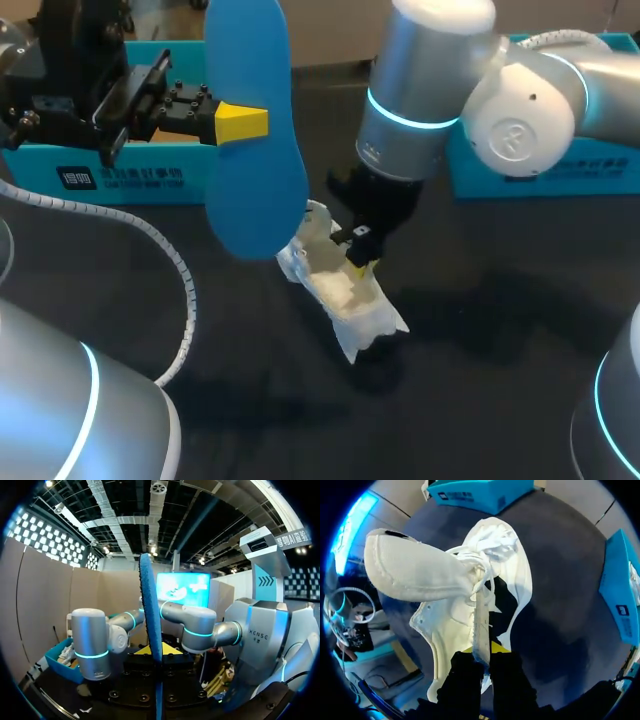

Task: Take the shoe out of the shoebox, open the shoe tongue, remove and reinsert the insole, then place the shoe into the shoebox

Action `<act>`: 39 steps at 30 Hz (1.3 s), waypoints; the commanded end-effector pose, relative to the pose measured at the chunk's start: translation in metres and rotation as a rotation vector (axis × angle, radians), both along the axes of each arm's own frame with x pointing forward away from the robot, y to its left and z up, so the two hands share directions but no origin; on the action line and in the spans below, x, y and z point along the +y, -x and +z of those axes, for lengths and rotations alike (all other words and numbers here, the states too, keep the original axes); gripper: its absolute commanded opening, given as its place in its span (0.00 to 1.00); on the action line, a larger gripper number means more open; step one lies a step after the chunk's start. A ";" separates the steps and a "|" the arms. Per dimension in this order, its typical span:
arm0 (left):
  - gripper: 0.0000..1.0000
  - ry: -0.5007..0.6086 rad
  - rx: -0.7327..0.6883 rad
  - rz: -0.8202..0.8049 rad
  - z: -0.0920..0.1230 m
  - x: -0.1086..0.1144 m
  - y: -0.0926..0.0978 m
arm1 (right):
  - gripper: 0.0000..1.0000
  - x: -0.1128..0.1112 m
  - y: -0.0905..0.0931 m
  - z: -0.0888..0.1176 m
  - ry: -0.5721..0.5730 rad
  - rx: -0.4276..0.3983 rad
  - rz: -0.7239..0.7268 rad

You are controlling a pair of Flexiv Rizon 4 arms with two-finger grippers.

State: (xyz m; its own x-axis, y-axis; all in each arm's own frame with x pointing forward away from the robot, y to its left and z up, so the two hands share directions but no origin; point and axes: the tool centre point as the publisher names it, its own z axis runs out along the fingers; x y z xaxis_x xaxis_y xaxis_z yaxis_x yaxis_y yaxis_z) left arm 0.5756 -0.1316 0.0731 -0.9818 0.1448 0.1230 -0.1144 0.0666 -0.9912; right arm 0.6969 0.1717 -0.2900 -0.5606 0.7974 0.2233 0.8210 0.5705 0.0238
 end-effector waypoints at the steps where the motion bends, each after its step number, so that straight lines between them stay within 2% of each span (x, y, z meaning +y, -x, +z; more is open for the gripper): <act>1: 0.00 -0.003 0.000 -0.002 0.000 -0.001 -0.001 | 0.00 -0.004 0.002 -0.008 -0.035 0.038 -0.154; 15: 0.00 -0.003 0.000 -0.002 0.000 -0.001 -0.001 | 0.00 -0.005 0.003 -0.039 -0.086 0.097 -0.292; 23: 0.00 -0.003 0.000 -0.002 0.000 -0.001 -0.001 | 0.00 -0.013 0.008 -0.044 -0.138 0.076 -0.394; 32: 0.00 -0.003 0.000 -0.002 0.000 -0.001 -0.001 | 0.00 -0.015 0.008 -0.054 -0.162 0.074 -0.401; 39: 0.00 -0.003 0.000 -0.002 0.000 -0.001 -0.001 | 0.00 -0.013 0.007 -0.074 -0.158 0.081 -0.394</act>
State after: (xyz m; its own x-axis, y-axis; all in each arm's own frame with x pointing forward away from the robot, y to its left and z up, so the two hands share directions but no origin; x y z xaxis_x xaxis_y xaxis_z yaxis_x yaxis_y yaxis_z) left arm 0.5754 -0.1314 0.0732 -0.9818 0.1443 0.1231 -0.1145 0.0665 -0.9912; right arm 0.6881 0.1540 -0.3549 -0.1960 0.9025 0.3836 0.9783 0.2069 0.0131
